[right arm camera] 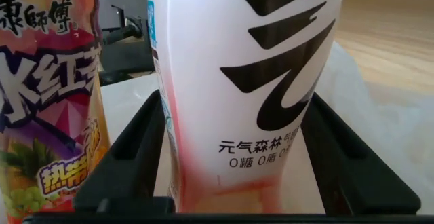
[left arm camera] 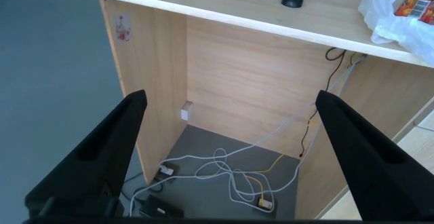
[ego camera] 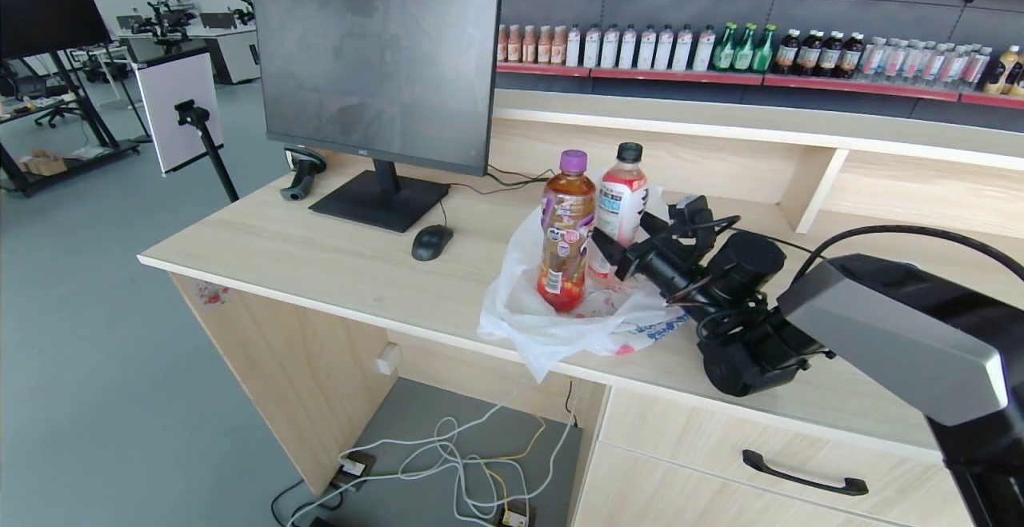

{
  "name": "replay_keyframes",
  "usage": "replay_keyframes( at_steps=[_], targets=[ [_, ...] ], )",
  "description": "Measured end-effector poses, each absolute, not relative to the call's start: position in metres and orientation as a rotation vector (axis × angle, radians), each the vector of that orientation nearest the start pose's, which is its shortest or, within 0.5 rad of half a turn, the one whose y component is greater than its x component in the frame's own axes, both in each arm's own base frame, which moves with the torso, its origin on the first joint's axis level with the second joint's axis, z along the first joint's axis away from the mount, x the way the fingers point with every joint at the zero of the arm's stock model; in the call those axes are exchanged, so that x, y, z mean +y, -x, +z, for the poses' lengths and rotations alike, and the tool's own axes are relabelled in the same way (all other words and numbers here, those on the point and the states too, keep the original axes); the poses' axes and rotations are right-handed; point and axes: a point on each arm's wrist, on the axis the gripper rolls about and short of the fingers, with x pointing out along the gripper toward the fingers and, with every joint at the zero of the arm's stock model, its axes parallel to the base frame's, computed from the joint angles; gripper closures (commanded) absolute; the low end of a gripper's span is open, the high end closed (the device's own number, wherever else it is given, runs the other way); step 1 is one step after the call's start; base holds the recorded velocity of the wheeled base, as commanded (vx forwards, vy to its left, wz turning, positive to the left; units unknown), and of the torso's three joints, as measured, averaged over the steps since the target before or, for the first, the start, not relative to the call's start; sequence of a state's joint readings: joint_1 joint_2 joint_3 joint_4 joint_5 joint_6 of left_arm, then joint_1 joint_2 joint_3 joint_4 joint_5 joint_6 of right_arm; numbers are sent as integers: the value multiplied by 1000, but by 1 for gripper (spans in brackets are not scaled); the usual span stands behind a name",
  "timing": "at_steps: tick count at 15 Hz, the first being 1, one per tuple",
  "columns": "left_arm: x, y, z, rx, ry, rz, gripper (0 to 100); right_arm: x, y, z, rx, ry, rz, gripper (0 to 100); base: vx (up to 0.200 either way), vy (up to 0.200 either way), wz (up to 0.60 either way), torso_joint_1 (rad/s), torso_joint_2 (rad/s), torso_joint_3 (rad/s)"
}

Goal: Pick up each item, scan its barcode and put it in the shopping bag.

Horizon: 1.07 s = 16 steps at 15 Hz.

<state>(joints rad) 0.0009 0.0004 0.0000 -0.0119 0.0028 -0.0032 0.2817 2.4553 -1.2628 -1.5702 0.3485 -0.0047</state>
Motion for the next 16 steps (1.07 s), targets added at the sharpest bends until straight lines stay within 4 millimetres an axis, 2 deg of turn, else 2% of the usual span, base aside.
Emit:
replay_keyframes(
  at_steps=[6,12,16],
  targets=[
    [0,23,76,-9,8,4,0,133,-441,97,-395,25,615,0,0,0,0,0,0,0],
    [0,23,76,-9,9,3,0,124,-436,114,-428,43,593,0,0,0,0,0,0,0],
    [0,23,76,-7,10,4,0,112,-424,130,-432,54,573,0,0,0,0,0,0,0]
  ],
)
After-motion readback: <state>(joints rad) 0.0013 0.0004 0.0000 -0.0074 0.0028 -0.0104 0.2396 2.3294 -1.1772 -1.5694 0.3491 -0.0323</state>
